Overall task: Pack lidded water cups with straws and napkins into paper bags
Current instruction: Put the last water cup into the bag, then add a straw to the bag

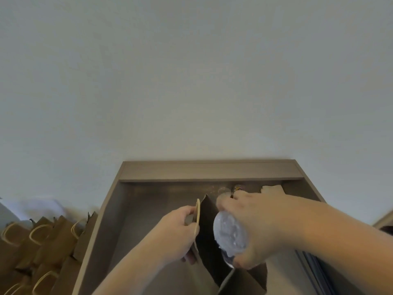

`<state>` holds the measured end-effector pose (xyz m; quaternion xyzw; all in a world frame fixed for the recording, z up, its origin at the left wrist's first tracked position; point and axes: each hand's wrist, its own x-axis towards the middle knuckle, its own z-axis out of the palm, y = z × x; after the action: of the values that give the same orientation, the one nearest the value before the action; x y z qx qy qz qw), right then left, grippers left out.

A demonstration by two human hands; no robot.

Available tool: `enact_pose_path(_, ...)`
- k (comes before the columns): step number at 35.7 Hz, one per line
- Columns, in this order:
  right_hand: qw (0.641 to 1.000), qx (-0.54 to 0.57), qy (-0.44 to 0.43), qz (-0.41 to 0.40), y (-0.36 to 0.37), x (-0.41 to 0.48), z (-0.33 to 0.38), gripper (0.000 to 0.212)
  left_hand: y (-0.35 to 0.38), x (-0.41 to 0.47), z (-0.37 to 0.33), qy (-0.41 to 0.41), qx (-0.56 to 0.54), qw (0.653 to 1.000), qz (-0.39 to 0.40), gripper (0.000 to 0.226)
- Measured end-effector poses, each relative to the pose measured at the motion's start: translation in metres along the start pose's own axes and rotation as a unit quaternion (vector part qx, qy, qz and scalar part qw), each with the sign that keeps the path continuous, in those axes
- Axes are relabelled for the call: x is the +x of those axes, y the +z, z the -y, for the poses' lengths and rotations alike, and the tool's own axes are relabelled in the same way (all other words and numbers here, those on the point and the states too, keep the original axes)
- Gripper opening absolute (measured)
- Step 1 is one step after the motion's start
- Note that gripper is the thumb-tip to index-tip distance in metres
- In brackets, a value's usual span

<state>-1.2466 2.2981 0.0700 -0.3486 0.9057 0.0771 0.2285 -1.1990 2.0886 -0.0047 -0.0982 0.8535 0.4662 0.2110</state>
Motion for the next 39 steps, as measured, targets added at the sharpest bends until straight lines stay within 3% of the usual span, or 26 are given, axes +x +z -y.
enact_pose_path(7, 0.997, 0.038, 0.053, 0.037, 0.021, 0.031, 0.015, 0.081, 0.007, -0.006, 0.003, 0.025, -0.042, 0.998, 0.025, 0.03)
enact_pose_path(12, 0.993, -0.096, 0.056, 0.051, 0.033, 0.058, 0.051, 0.064, 0.017, -0.003, 0.008, 0.034, -0.042, 0.999, -0.011, 0.021)
enact_pose_path(16, 0.987, -0.102, 0.048, 0.115, 0.039, 0.067, 0.059, 0.057, 0.013, -0.006, 0.008, 0.044, -0.033, 0.998, -0.018, 0.024)
enact_pose_path(22, 0.985, -0.047, 0.058, 0.157, 0.069, 0.096, 0.061, 0.066, 0.008, -0.011, 0.01, 0.069, -0.001, 0.997, -0.029, 0.038)
enact_pose_path(25, 0.979, -0.07, 0.056, 0.182, 0.093, 0.115, 0.063, 0.069, 0.009, -0.013, 0.011, 0.07, 0.008, 0.997, -0.026, 0.049)
enact_pose_path(32, 0.981, -0.09, 0.081, 0.152, 0.114, 0.139, 0.032, 0.091, 0.007, -0.013, 0.015, 0.067, 0.02, 0.997, -0.043, 0.056)
enact_pose_path(36, 0.977, -0.096, 0.082, 0.17, 0.104, 0.132, 0.027, 0.082, 0.005, -0.009, 0.013, 0.063, 0.026, 0.997, -0.04, 0.054)
enact_pose_path(39, 0.978, -0.083, 0.072, 0.18, 0.081, 0.109, 0.034, 0.072, 0.006, -0.005, 0.011, 0.081, 0.023, 0.996, -0.023, 0.038)
